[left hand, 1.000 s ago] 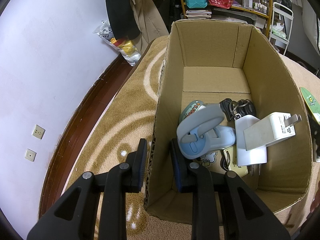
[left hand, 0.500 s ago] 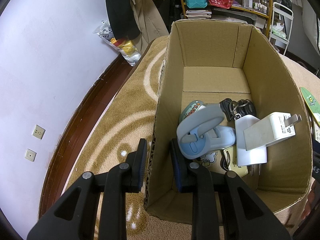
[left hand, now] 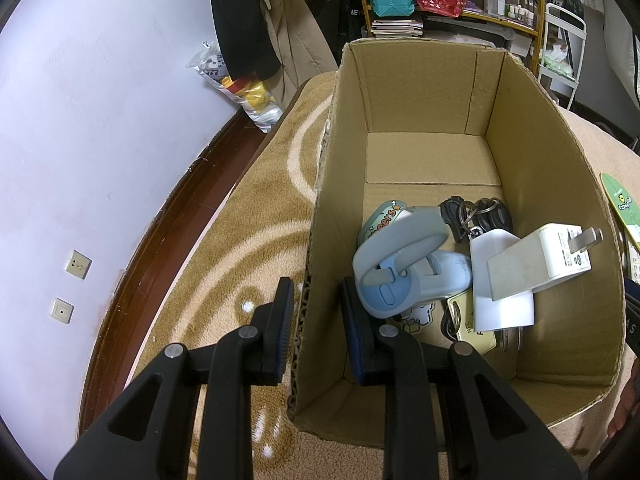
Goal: Organize rigid objects
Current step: 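Move the right gripper to the white Midea remote and close on it, then lift the Midea remote with the right gripper and drop it into the box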
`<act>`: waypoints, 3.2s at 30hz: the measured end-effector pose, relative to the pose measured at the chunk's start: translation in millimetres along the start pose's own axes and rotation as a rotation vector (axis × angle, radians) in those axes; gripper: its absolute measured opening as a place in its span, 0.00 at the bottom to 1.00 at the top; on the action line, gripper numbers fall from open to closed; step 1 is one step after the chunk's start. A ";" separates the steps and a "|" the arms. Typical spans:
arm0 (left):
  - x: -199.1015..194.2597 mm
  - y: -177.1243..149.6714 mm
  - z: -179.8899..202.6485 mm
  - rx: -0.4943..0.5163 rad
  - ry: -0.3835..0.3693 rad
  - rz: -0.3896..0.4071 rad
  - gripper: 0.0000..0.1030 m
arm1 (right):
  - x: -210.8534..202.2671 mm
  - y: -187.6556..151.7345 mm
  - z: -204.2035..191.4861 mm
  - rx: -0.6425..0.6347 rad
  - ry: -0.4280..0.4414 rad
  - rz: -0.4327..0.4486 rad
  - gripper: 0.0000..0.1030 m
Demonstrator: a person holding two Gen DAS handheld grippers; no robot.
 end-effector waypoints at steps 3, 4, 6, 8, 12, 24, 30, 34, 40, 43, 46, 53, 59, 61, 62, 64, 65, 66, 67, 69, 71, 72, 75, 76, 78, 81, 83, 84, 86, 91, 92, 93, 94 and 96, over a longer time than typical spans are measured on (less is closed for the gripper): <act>0.0 0.0 0.0 0.000 0.000 0.000 0.22 | 0.1 0.0 0.3 0.003 0.001 0.003 0.51; 0.0 0.0 0.1 0.000 0.000 0.000 0.22 | -0.2 0.1 -0.1 0.003 -0.001 0.006 0.51; 0.0 0.0 0.1 0.000 0.000 0.000 0.22 | -0.2 0.5 -1.5 -0.009 -0.002 0.005 0.51; -0.1 0.0 0.1 0.000 0.000 0.000 0.22 | 0.1 2.8 -2.8 -0.016 -0.002 0.006 0.51; 0.1 0.0 0.2 0.000 0.000 0.000 0.22 | -2.1 4.4 -1.1 0.009 0.019 0.017 0.51; 0.1 -0.1 0.3 0.000 0.000 0.000 0.22 | -10.6 8.2 -12.0 -0.005 0.047 0.063 0.50; 0.1 -0.1 0.3 0.000 0.000 0.000 0.22 | -24.5 12.7 -18.2 -0.007 0.075 0.112 0.50; 0.1 -0.2 0.4 0.000 0.001 0.000 0.22 | -38.2 16.7 -23.7 -0.012 0.099 0.154 0.50; 0.2 -0.2 0.5 0.000 0.000 0.000 0.22 | -62.2 25.2 -36.3 -0.028 0.133 0.241 0.50; 0.2 -0.3 0.5 0.000 0.000 0.000 0.22 | -74.9 28.9 -39.5 -0.027 0.165 0.283 0.50; 0.1 -0.3 0.2 0.000 0.000 0.000 0.22 | -89.9 31.7 -43.6 -0.036 0.181 0.335 0.50; 0.2 -0.4 0.2 0.000 0.000 0.000 0.22 | -116.7 37.6 -59.4 -0.081 0.223 0.409 0.50; 0.1 -0.3 -0.2 0.000 0.000 0.000 0.22 | -131.8 37.3 -83.7 -0.138 0.264 0.449 0.50; 0.2 -0.4 0.0 0.000 0.000 0.000 0.22 | -136.1 36.4 -91.9 -0.155 0.276 0.462 0.50; 0.2 -0.4 0.0 0.000 0.000 0.000 0.22 | -137.3 36.2 -94.1 -0.161 0.281 0.466 0.50; 0.2 -0.4 0.0 0.000 0.000 0.000 0.22 | -140.3 35.8 -99.9 -0.173 0.301 0.470 0.50; 0.2 -0.3 0.0 0.000 0.000 0.000 0.22 | -141.3 35.6 -101.4 -0.174 0.313 0.469 0.50; 0.2 -0.4 0.0 0.000 0.000 0.000 0.22 | -142.6 35.1 -103.0 -0.174 0.330 0.467 0.50; 0.1 -0.4 -0.1 0.000 0.000 0.000 0.22 | -143.9 35.2 -104.2 -0.171 0.355 0.466 0.50; 0.2 -0.4 0.0 0.000 0.000 0.000 0.22 | -144.6 36.1 -106.3 -0.172 0.376 0.465 0.50; 0.2 -0.5 0.0 0.000 0.000 0.000 0.22 | -143.7 37.7 -111.2 -0.181 0.379 0.464 0.50; 0.2 -0.5 0.0 0.000 0.000 0.000 0.22 | -142.6 38.5 -113.3 -0.184 0.379 0.462 0.50; 0.1 -0.4 0.1 0.000 0.000 0.000 0.22 | -139.8 40.1 -116.7 -0.189 0.391 0.453 0.50; 0.2 -0.5 0.0 0.000 0.000 0.000 0.22 | -138.2 40.9 -118.4 -0.190 0.397 0.449 0.50; 0.3 -0.5 0.1 0.000 0.000 0.000 0.22 | -135.4 41.8 -119.8 -0.191 0.406 0.440 0.50; 0.3 -0.6 0.0 0.000 0.000 0.000 0.22 | -127.9 44.2 -121.7 -0.186 0.414 0.418 0.50; 0.2 -0.6 0.0 0.000 0.000 0.000 0.22 | -124.0 44.7 -121.8 -0.179 0.417 0.409 0.50; 0.3 -0.6 0.1 0.001 0.000 0.000 0.22 | -121.9 45.0 -121.9 -0.177 0.422 0.404 0.50; 0.2 -0.5 0.0 0.000 0.001 0.000 0.22 | -117.2 46.3 -122.5 -0.173 0.426 0.395 0.50; 0.3 -0.6 -0.1 0.000 0.000 0.000 0.22 | -106.6 47.7 -127.2 -0.186 0.452 0.362 0.50; 0.3 -0.6 0.0 0.000 0.000 0.000 0.22 | -104.9 47.4 -128.0 -0.190 0.457 0.354 0.50; 0.3 -0.7 0.0 0.000 0.000 0.001 0.22 | -102.9 46.8 -128.8 -0.191 0.456 0.348 0.50; 0.3 -0.7 -0.1 0.000 0.000 0.001 0.22 | -100.1 46.5 -129.9 -0.191 0.452 0.340 0.50; 0.4 -0.7 -0.1 -0.001 -0.001 0.000 0.22 | -95.7 45.7 -130.5 -0.189 0.457 0.324 0.50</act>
Point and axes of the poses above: each gripper's, at about its wrist camera, not at the fingertips, and x roughly the way its jaws point, z to its right, y to its top, the point moved 3 cm from there along x, roughly the way its jaws point, and after that the axes turned 10 degrees about -z, right-handed, at the moved point
